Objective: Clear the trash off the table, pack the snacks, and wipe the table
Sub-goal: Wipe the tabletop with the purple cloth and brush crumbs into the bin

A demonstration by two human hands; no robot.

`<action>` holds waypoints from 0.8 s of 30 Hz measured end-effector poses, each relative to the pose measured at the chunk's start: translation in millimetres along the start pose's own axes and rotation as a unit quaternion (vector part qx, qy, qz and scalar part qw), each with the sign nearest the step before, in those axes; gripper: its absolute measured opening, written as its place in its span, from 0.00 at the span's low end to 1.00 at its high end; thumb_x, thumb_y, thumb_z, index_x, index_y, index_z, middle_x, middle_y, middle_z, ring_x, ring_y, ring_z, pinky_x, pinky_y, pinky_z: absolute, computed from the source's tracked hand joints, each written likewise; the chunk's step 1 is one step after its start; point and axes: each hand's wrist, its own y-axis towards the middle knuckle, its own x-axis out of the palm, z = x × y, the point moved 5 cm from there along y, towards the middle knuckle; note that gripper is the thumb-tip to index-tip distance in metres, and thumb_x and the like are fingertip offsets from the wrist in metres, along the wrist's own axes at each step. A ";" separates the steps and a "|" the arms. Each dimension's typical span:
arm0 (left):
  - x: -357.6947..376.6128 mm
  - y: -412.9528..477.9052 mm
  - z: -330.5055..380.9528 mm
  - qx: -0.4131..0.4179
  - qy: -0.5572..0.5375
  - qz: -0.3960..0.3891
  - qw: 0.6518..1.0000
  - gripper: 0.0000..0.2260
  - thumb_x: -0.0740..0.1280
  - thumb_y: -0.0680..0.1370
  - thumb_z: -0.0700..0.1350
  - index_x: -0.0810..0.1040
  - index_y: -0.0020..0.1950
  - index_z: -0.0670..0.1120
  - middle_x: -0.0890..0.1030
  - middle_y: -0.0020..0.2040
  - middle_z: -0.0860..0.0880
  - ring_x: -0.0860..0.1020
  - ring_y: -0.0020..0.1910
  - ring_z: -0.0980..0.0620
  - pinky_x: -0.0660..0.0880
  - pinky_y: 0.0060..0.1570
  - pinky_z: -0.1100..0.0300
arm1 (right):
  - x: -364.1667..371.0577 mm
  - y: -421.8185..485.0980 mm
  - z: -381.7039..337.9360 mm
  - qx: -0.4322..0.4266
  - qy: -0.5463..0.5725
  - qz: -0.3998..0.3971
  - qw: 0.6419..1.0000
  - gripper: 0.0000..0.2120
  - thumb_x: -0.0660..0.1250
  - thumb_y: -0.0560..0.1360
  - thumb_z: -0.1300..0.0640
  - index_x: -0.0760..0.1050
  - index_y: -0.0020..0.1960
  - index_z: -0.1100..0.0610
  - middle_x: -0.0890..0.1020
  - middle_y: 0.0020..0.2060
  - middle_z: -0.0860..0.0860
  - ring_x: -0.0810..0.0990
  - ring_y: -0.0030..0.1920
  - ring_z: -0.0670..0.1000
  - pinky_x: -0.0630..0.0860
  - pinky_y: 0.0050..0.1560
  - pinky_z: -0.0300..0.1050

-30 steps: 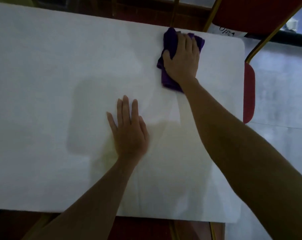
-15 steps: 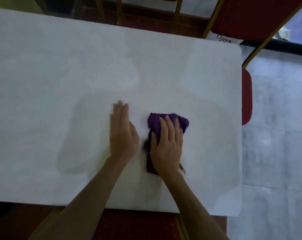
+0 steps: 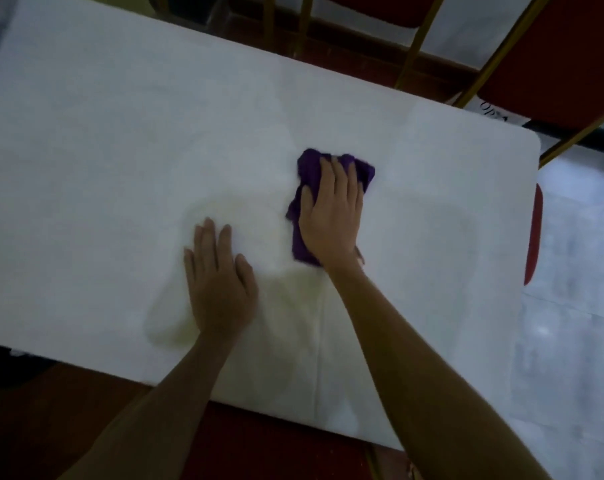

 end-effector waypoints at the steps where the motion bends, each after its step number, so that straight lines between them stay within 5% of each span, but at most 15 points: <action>1: 0.5 0.6 -0.7 0.001 -0.003 -0.001 1.000 0.23 0.55 0.82 0.46 0.64 0.77 0.42 0.60 0.79 0.42 0.54 0.80 0.45 0.54 0.77 0.43 | 2.3 -29.8 -7.9 -0.007 0.006 -0.011 1.000 0.25 0.58 0.82 0.49 0.64 0.76 0.57 0.67 0.76 0.54 0.58 0.78 0.57 0.54 0.78 0.56; 6: 4.4 2.0 -3.5 -0.002 0.000 0.001 1.000 0.23 0.56 0.82 0.45 0.64 0.77 0.42 0.59 0.79 0.42 0.54 0.80 0.45 0.55 0.76 0.42 | 9.2 -113.2 -27.8 -0.052 0.010 -0.056 0.997 0.24 0.62 0.80 0.50 0.67 0.74 0.56 0.68 0.75 0.54 0.59 0.78 0.57 0.54 0.78 0.56; 11: 0.0 3.7 0.4 -0.006 0.004 0.004 1.000 0.22 0.56 0.83 0.45 0.65 0.77 0.44 0.60 0.79 0.43 0.53 0.80 0.47 0.56 0.76 0.44 | 17.4 8.2 -27.7 -0.035 -0.009 -0.005 0.999 0.26 0.58 0.78 0.46 0.67 0.74 0.55 0.70 0.73 0.54 0.62 0.76 0.59 0.57 0.77 0.58; 17: 2.9 2.5 -2.9 -0.005 -0.009 -0.002 1.000 0.22 0.56 0.82 0.46 0.64 0.77 0.44 0.59 0.80 0.44 0.52 0.80 0.47 0.56 0.76 0.44 | 31.5 133.8 -47.0 -0.026 -0.011 -0.043 0.999 0.30 0.55 0.79 0.44 0.60 0.78 0.55 0.64 0.77 0.54 0.57 0.78 0.59 0.53 0.78 0.59; 24: 3.7 0.5 -2.6 -0.005 -0.007 -0.002 1.000 0.23 0.53 0.82 0.46 0.62 0.78 0.45 0.58 0.80 0.44 0.51 0.81 0.48 0.53 0.77 0.45 | 30.1 22.4 -52.1 -0.077 -0.001 -0.018 0.997 0.28 0.57 0.80 0.46 0.63 0.77 0.56 0.67 0.76 0.53 0.59 0.78 0.58 0.57 0.77 0.58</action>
